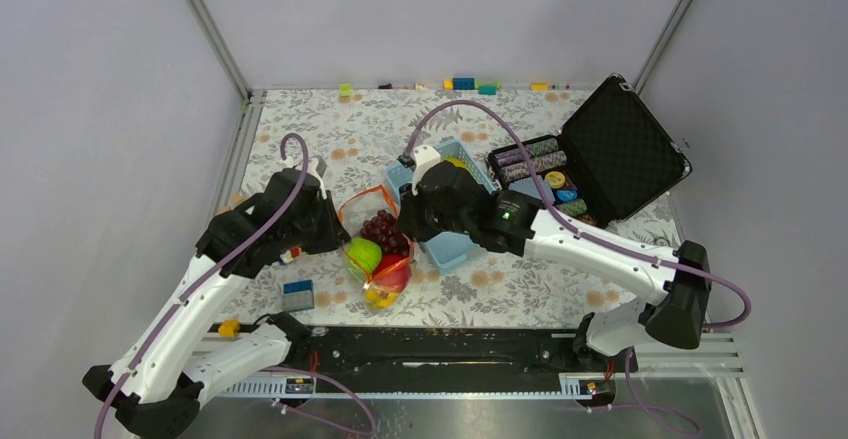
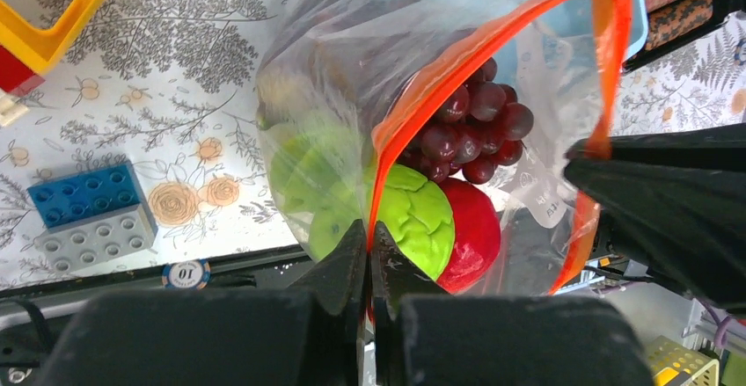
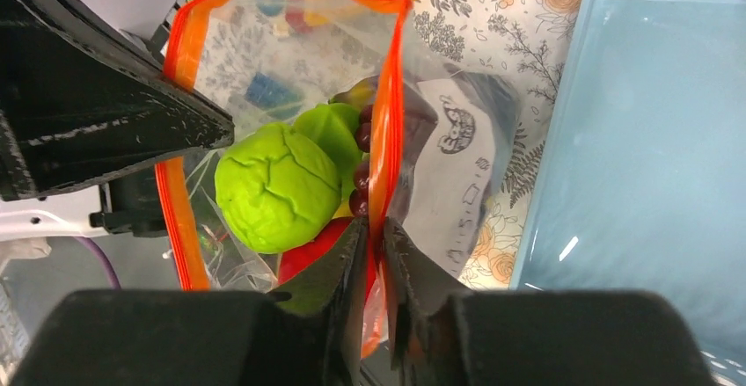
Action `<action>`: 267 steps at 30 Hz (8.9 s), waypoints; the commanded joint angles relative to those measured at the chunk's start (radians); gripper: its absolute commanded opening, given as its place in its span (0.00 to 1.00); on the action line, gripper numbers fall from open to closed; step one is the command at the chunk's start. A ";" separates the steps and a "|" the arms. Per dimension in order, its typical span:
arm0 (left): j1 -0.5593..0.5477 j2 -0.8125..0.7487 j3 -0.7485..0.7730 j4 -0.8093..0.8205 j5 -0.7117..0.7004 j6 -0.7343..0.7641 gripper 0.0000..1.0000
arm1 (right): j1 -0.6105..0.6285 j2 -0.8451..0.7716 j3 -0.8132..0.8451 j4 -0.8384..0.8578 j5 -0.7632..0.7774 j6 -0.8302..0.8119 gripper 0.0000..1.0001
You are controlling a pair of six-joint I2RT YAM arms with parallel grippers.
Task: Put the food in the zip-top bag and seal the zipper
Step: Adjust the zipper food storage bag at the center of the board, then pick up the fake fruit from the bin, then place the fake fruit in the zipper food storage bag, then adjust the zipper food storage bag at the center of the board.
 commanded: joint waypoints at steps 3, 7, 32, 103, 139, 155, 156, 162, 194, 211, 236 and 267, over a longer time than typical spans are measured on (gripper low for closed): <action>0.000 -0.006 0.001 0.099 0.032 0.034 0.00 | -0.006 -0.001 0.060 0.030 -0.047 -0.087 0.28; -0.001 -0.008 -0.003 0.100 0.029 0.052 0.00 | -0.028 -0.037 0.058 0.030 -0.136 -0.185 0.65; 0.000 -0.044 -0.005 0.225 0.149 0.198 0.00 | -0.460 0.321 0.269 -0.089 -0.071 -0.763 0.98; 0.055 -0.029 -0.017 0.205 0.041 0.108 0.00 | -0.113 -0.277 -0.335 0.582 -0.401 -0.173 0.27; 0.055 -0.069 -0.041 0.250 0.166 0.160 0.00 | 0.126 0.017 -0.253 0.475 0.338 -0.211 0.38; 0.056 -0.074 -0.040 0.259 0.140 0.143 0.00 | 0.137 -0.006 -0.223 0.383 0.237 -0.234 0.87; 0.055 -0.074 -0.043 0.259 0.136 0.142 0.00 | 0.138 -0.027 -0.226 0.383 0.229 -0.233 0.90; 0.055 -0.084 -0.049 0.259 0.121 0.130 0.00 | 0.138 -0.136 -0.264 0.378 0.234 -0.196 0.98; 0.055 -0.121 -0.077 0.251 0.147 0.127 0.00 | 0.134 -0.102 -0.439 0.342 0.290 0.132 0.63; 0.055 -0.154 -0.075 0.234 0.144 0.126 0.00 | 0.134 0.002 -0.363 0.381 0.385 0.182 0.58; 0.055 -0.175 -0.082 0.227 0.154 0.131 0.00 | -0.014 0.009 -0.456 0.499 0.137 0.304 0.44; 0.055 -0.140 -0.104 0.283 0.193 0.103 0.00 | -0.012 -0.152 -0.385 0.395 0.024 0.082 0.00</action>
